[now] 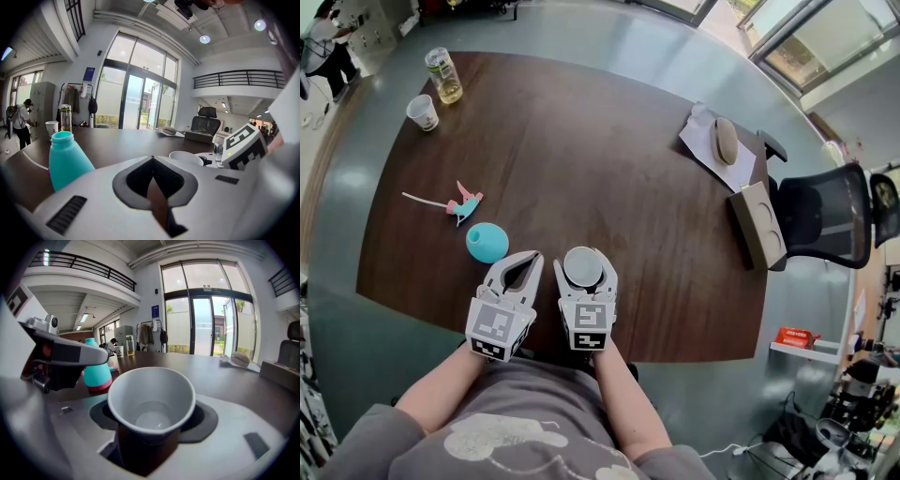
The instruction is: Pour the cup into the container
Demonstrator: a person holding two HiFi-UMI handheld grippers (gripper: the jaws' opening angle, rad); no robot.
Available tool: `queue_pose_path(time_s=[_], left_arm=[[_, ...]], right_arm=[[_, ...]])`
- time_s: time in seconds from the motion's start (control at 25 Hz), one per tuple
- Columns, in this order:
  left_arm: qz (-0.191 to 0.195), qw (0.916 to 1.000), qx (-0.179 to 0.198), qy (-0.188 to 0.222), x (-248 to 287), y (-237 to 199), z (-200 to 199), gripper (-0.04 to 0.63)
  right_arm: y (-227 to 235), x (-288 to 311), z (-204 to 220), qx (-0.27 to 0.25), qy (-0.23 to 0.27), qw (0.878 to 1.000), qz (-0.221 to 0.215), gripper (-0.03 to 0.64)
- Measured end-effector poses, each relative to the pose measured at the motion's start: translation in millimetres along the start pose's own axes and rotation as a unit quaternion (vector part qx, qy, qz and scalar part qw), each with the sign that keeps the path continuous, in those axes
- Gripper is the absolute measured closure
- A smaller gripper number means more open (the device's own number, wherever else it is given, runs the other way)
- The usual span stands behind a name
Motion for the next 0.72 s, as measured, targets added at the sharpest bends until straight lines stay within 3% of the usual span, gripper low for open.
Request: queue_pose_path(time_s=[0.44, 0.72], left_arm=[[0.008, 1.0, 0.003, 0.002, -3.7, 2.9, 0.3, 0.588], [0.012, 0.9999, 0.003, 0.003, -6.6, 2.1, -0.8, 0.588]], right_arm=[[-1.2, 0.5, 0.8, 0.001, -0.005, 1.0, -0.005, 0.315], [-0.8, 2.0, -1.4, 0.016, 0.01, 1.0, -0.002, 0.204]])
Point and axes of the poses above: the fingertips, and each gripper's own axes: x forward along the fingers, y to its right, z out of its underside, the point moved 5 cm from there along -x, backward along the fingers, and after that the axes turned 8 degrees about -x, right-handed, at the moved point
